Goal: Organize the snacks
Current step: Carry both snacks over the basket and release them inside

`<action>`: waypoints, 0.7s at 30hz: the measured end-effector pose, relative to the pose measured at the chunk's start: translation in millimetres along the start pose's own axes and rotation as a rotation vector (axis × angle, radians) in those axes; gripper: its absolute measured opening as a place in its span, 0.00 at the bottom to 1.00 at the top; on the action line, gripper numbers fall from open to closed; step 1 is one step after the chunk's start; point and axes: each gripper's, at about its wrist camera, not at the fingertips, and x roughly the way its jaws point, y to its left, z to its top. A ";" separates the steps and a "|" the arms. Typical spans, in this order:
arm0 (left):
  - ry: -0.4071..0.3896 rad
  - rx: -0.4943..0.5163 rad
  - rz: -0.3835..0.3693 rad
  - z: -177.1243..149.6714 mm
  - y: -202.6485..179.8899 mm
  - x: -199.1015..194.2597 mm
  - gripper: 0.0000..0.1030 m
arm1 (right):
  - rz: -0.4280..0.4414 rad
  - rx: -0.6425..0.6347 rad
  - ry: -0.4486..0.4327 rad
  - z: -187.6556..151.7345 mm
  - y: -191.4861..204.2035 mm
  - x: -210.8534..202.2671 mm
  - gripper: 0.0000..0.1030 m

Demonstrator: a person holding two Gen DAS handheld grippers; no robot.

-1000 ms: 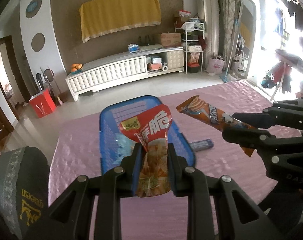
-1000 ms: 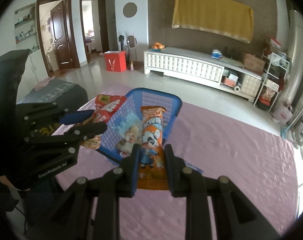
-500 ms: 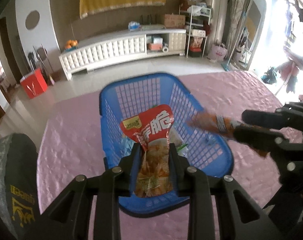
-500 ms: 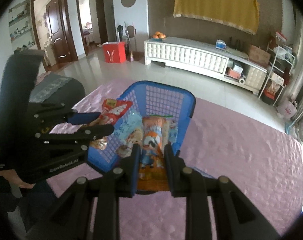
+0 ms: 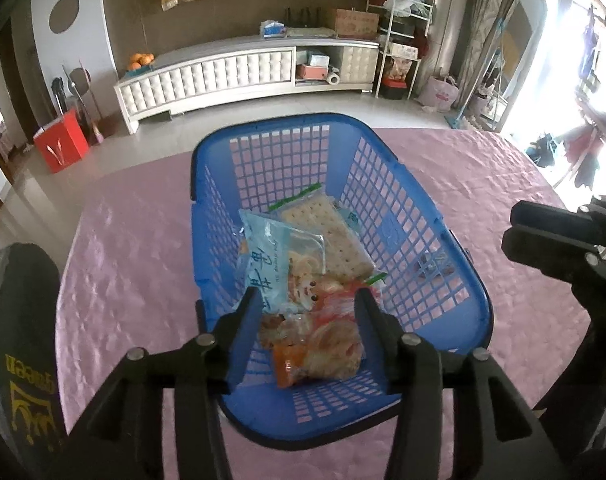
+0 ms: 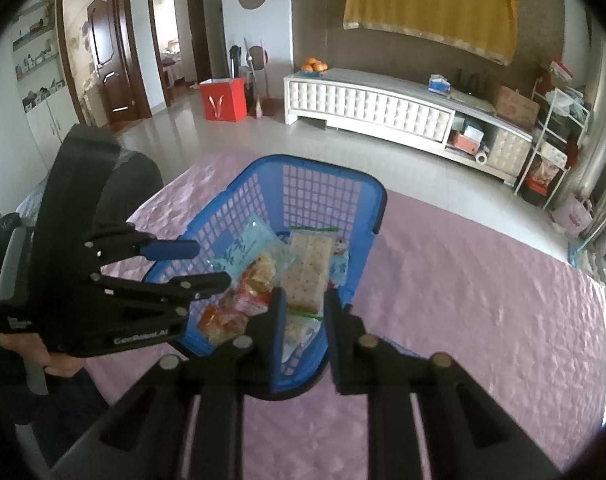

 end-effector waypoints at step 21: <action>-0.085 0.012 0.023 -10.8 -12.6 -55.6 0.65 | 0.073 0.067 0.013 3.6 -0.9 -4.4 0.30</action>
